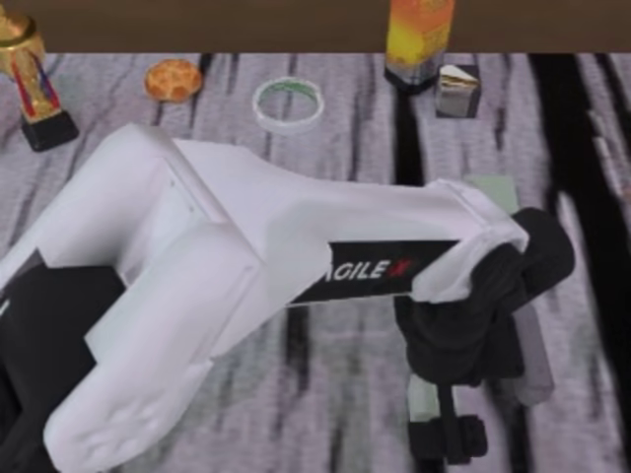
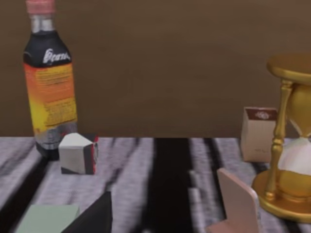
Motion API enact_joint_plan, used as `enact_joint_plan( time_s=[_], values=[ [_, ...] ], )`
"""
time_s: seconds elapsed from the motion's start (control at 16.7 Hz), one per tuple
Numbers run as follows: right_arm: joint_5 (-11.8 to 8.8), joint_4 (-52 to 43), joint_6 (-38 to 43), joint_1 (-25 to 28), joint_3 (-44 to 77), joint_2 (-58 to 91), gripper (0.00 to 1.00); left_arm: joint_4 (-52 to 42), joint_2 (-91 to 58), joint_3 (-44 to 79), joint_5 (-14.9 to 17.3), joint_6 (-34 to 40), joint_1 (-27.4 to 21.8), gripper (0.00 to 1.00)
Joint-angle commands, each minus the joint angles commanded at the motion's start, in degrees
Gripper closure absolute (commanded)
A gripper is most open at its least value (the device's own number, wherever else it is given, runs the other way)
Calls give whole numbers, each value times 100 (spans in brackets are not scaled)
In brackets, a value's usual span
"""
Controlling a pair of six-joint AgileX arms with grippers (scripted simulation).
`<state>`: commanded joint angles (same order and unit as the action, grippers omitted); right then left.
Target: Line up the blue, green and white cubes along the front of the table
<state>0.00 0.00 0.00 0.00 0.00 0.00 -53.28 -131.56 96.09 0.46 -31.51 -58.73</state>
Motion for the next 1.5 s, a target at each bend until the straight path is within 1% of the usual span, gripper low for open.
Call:
enact_joint_plan(
  time_s=[0.42, 0.54, 0.84, 1.2, 1.38, 1.5],
  values=[
    [0, 0, 0, 0, 0, 0, 0, -21, 7, 19, 0, -2, 11, 0],
    [0, 0, 0, 0, 0, 0, 0, -240, 75, 187, -2, 9, 37, 0],
    [0, 0, 0, 0, 0, 0, 0, -1244, 419, 792, -3, 5, 109, 0],
    [0, 0, 0, 0, 0, 0, 0, -1310, 454, 843, -5, 8, 90, 0],
    [71, -196, 69, 8, 307, 287, 0, -1194, 648, 661, -18, 59, 197, 0],
    [195, -516, 177, 10, 831, 756, 0, -1007, 973, 369, -37, 150, 378, 0]
  ],
)
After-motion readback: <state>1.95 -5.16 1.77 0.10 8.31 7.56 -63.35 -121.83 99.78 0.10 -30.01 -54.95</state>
